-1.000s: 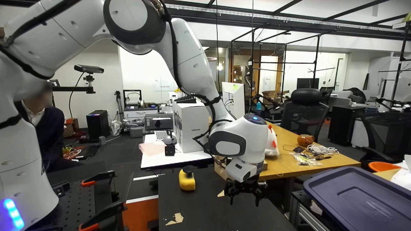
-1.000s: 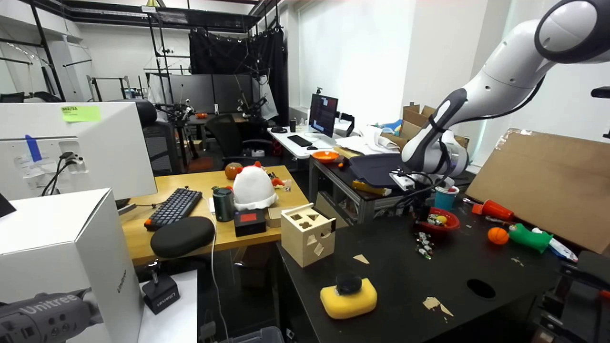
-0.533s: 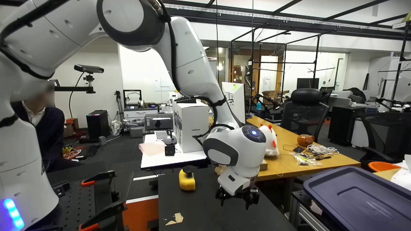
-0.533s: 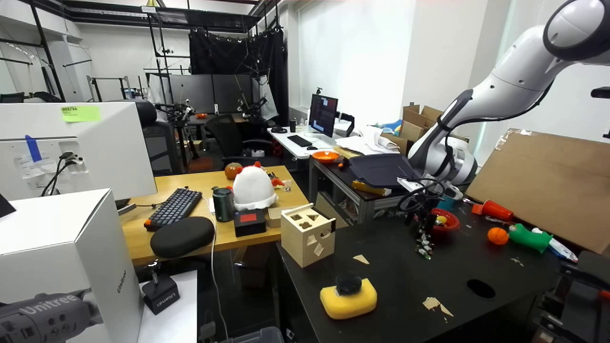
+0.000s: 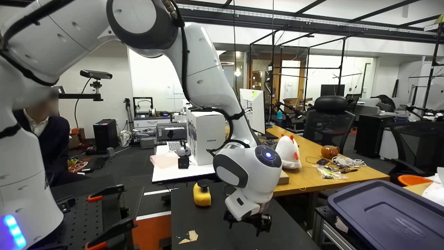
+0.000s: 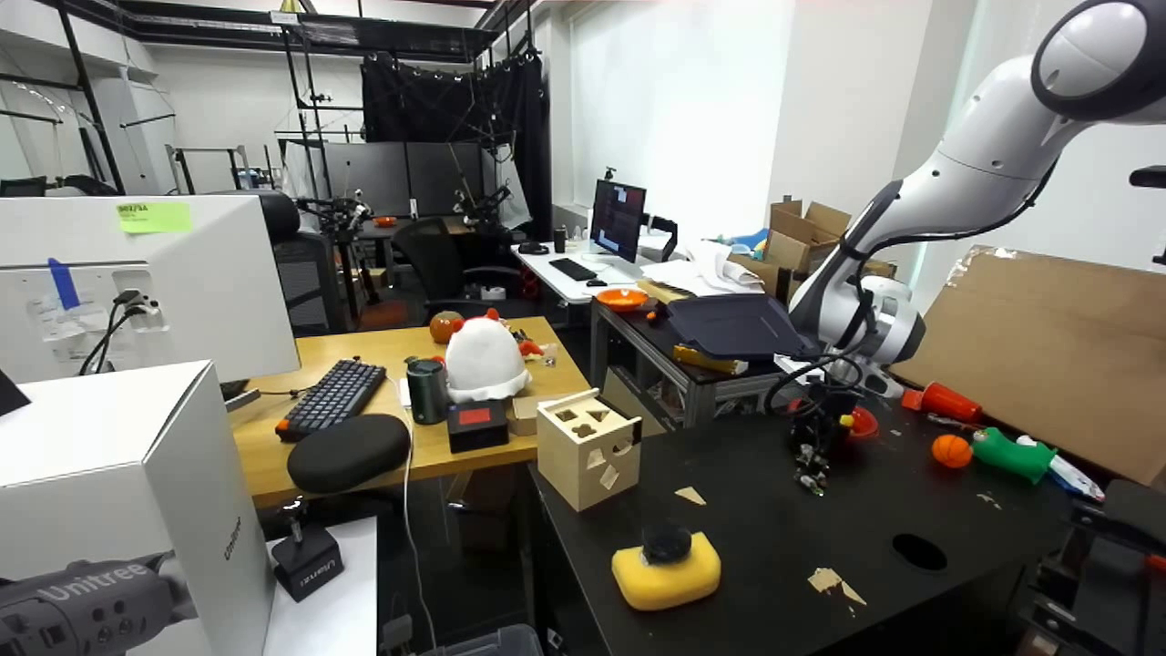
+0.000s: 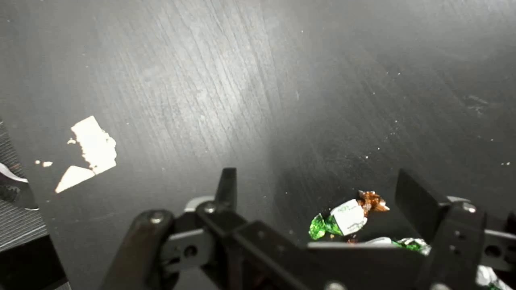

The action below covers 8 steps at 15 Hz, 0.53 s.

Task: Pick up the sweets from the table and put them in the bowl

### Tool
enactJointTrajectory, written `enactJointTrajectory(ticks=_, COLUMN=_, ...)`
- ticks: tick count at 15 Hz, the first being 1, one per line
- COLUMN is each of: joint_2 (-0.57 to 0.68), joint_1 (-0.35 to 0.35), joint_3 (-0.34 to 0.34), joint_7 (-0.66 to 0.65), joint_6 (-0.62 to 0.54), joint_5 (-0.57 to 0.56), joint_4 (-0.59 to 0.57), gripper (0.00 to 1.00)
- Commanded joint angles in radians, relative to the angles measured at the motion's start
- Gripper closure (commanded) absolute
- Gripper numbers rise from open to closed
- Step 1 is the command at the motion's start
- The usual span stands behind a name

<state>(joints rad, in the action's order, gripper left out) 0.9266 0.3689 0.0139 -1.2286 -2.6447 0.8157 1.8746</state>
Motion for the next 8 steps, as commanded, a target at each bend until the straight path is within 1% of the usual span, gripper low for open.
enactJointTrajectory(ticks=1, joint_2=-0.016, joint_1=-0.047, joint_3=0.047, joint_7=-0.001, joint_6=0.020, joint_5=0.059, joint_4=0.038, gripper=0.00)
enactJointTrajectory(ticks=6, joint_2=0.021, joint_1=-0.142, joint_3=0.125, joint_7=-0.093, joint_6=0.006, joint_5=0.036, joint_4=0.032, gripper=0.00)
enactJointTrajectory(ticks=8, joint_2=0.037, joint_1=-0.175, joint_3=0.147, joint_7=-0.122, joint_6=-0.001, joint_5=0.024, joint_4=0.025, gripper=0.00)
